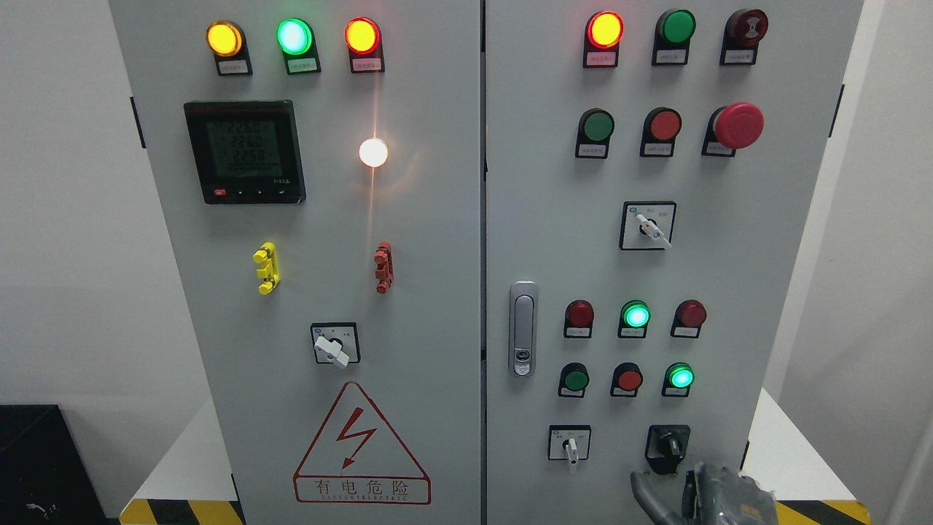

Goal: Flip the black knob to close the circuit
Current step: 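Reach the right hand up to the black rotary knob, then grip the black knob with the right hand and twist it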

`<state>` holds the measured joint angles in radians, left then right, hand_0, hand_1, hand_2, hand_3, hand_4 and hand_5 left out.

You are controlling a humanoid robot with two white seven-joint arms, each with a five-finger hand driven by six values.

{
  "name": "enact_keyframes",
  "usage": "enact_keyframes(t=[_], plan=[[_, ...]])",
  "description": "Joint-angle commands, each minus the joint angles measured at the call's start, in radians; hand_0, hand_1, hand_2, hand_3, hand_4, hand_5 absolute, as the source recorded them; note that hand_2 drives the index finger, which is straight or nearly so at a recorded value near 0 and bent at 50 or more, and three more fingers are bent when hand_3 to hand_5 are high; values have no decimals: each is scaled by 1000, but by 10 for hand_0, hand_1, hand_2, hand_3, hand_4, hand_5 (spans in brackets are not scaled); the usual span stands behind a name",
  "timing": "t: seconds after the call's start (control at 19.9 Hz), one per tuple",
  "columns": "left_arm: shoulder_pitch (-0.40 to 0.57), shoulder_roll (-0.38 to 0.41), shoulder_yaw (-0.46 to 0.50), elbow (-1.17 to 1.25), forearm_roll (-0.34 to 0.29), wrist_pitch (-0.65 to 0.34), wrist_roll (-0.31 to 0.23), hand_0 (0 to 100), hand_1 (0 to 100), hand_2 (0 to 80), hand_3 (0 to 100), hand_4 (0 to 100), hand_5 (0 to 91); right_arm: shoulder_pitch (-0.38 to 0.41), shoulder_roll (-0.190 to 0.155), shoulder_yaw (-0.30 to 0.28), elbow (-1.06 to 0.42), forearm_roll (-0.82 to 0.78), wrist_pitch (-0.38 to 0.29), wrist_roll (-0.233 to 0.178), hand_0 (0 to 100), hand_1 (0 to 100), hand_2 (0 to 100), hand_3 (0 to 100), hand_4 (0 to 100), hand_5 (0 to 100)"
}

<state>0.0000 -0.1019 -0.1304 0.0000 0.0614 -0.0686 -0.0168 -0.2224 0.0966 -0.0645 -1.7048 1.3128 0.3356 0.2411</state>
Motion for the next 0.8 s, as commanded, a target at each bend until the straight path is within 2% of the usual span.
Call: enact_keyframes(t=[0.0, 0.4, 0.75], plan=[[21, -1, 0, -23, 0, 0, 0, 120, 556, 0, 0, 0, 0, -17, -24, -37, 10, 0, -1, 6, 0, 0, 891, 1000, 890, 930], [21, 1, 0, -23, 0, 0, 0, 120, 556, 0, 0, 0, 0, -37, -37, -44, 36, 2, 0, 4, 0, 0, 892, 1000, 887, 930], [21, 1, 0, -23, 0, 0, 0, 120, 556, 0, 0, 0, 0, -37, -47, -74, 53, 2, -4, 3, 0, 0, 887, 1000, 885, 929]])
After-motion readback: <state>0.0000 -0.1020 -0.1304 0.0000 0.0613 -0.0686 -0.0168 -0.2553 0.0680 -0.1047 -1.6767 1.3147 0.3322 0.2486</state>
